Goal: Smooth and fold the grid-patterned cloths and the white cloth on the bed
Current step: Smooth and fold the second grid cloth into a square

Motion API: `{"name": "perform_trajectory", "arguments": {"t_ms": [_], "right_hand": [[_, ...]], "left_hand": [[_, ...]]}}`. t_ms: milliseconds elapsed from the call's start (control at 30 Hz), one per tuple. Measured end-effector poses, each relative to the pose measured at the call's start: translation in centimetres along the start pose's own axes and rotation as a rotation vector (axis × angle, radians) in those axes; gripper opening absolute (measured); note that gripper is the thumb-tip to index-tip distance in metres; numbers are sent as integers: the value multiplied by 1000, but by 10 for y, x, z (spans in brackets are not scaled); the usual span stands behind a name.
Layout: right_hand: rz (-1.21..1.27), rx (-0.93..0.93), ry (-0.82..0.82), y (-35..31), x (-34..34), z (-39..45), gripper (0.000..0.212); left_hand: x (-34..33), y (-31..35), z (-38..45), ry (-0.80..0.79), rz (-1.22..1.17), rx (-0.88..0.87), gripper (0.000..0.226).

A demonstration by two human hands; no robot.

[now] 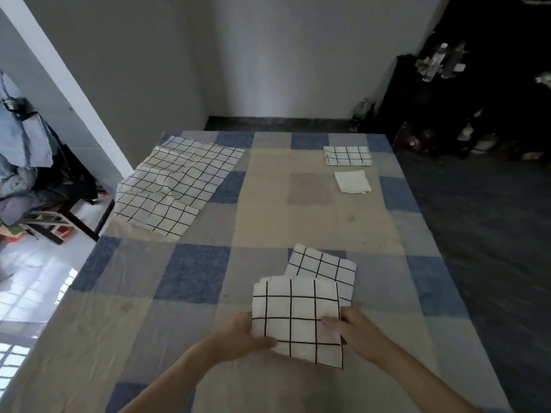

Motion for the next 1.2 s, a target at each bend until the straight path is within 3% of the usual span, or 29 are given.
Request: {"name": "perform_trajectory", "arguments": {"t_ms": [100,200,300,500,733,833,933,1067,1200], "right_hand": [[-38,-66,94,30,17,11,24],[-34,-124,196,51,33,23,7],[-57,-159,339,64,52,36,14],[-112,-139,514,56,77,59,28],[-447,-133,520,44,78,78,56],[-500,-105,546,38,77,80,66],[-717,-95,603,30,76,75,76],[-953,-4,693,25,72,73,73],[-964,184,612,20,53,82,57]], "left_hand": [[-3,5,9,-20,126,-5,22],[1,3,21,14,186,9,26],[10,6,30,102,26,16,42],[16,8,53,201,-68,15,41],[15,16,56,271,71,-89,25],[12,15,57,278,139,-111,35],[10,16,58,291,204,-115,34],[8,17,60,309,257,-107,22],[7,19,61,329,311,-99,21]]}}
Point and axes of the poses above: each hand's wrist, its own z-axis towards the middle knuckle, its own x-axis out of the back of the hand, y = z × x, the point moved 8 cm from there along z, towards the middle knuckle, and after that the axes turned 4 degrees about x, right-handed, at the moved point
